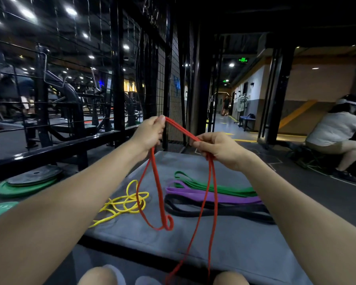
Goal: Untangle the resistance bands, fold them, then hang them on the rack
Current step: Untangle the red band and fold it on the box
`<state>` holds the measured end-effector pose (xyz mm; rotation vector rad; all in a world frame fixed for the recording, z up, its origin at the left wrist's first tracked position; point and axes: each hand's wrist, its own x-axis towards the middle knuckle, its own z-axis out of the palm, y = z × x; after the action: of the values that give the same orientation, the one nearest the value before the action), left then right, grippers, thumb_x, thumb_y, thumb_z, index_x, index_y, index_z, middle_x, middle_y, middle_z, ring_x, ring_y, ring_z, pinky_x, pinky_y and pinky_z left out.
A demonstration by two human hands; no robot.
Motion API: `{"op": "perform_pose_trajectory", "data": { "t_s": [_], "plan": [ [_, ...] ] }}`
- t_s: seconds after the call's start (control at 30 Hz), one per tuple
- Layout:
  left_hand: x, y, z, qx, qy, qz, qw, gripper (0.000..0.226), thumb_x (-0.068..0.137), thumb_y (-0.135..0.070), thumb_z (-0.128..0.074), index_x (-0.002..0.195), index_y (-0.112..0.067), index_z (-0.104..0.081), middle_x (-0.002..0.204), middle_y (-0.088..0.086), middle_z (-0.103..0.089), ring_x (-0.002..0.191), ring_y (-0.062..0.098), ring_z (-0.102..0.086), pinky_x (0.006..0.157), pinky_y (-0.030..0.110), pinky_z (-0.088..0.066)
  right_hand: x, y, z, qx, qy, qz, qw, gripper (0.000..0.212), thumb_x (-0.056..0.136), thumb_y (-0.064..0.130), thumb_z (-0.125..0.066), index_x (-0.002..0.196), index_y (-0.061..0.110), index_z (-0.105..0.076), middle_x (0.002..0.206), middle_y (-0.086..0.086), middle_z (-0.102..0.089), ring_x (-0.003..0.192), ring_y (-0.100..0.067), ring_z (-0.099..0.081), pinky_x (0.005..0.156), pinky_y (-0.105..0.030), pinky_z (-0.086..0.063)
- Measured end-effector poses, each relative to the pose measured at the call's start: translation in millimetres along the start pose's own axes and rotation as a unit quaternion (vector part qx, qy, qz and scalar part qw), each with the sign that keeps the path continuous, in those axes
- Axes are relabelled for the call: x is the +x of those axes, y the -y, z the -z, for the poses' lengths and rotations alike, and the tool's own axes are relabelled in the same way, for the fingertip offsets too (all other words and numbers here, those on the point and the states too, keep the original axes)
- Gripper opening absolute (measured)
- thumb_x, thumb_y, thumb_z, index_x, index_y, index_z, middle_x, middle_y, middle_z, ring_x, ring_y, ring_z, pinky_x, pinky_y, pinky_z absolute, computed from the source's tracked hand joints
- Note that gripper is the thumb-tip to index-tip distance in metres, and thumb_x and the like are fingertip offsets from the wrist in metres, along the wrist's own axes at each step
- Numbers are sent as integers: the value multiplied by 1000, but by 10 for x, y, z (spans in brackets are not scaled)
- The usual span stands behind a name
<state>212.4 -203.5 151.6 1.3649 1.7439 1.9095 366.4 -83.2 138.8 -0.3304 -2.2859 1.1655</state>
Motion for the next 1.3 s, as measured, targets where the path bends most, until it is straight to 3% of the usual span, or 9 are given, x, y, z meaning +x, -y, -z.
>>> {"op": "perform_pose_trajectory", "data": {
  "t_s": [0.17,0.3,0.43,0.57,0.7,0.83,1.0,1.17,1.3],
  "plan": [
    [-32,126,111,-4,0,38,999,32,102,-25,-32,73,-16,-42,60,-1,-34,55,11,-35,56,23,-35,52,101,-49,-43,-10,1,999,16,96,8,-48,100,2,-61,64,-2,-47,56,-9,-45,53,-15,-43],
    [-161,217,238,21,128,130,983,22,99,-23,-39,84,-13,-51,71,1,-50,65,15,-50,68,27,-42,41,212,25,-77,-34,2,996,24,98,11,-44,105,-7,-58,64,-4,-46,56,-14,-46,49,-16,-43],
    [-261,193,167,34,222,136,965,7,92,-22,-52,95,-16,-52,81,-1,-60,79,12,-61,82,24,-46,37,329,2,-113,-35,22,993,25,98,13,-44,101,-7,-58,66,-4,-47,59,-16,-47,51,-19,-45],
    [-247,88,-48,-46,176,95,979,5,93,-21,-52,95,-17,-55,80,-2,-63,74,7,-64,76,21,-47,59,393,-41,-127,-53,34,990,24,97,11,-44,100,-9,-57,67,-8,-48,58,-16,-47,55,-27,-42],
    [-185,59,-177,-48,108,23,993,12,94,-8,-49,100,-5,-59,74,5,-59,53,-1,-62,59,13,-50,35,358,-3,-147,-59,39,987,24,96,10,-45,100,-10,-58,71,-12,-52,65,-22,-52,64,-35,-45],
    [-151,12,-207,-32,74,13,997,17,94,-9,-50,107,-6,-59,74,2,-61,52,-2,-60,56,15,-51,35,314,18,-192,-48,35,980,20,94,10,-50,95,-6,-62,81,-20,-65,75,-26,-59,76,-41,-51],
    [-117,-148,-267,26,83,-13,996,15,95,-9,-48,89,-10,-62,69,2,-59,52,-2,-57,55,17,-47,82,351,-50,-263,-96,76,957,13,89,18,-59,93,9,-67,72,-2,-58,64,-13,-50,61,-25,-38],
    [-81,-193,-246,47,79,-19,996,16,94,-9,-50,100,-6,-64,71,3,-62,52,0,-57,57,20,-47,80,480,-91,-369,-115,102,917,20,89,10,-50,86,5,-68,76,-9,-64,69,-23,-59,48,-24,-36],
    [-96,-125,-204,60,90,-22,994,11,91,-11,-56,85,-14,-65,71,3,-62,56,5,-56,58,22,-46,94,461,-112,-378,-125,94,912,23,90,8,-45,88,5,-69,83,-14,-67,73,-30,-63,62,-36,-52]
  ]
}}
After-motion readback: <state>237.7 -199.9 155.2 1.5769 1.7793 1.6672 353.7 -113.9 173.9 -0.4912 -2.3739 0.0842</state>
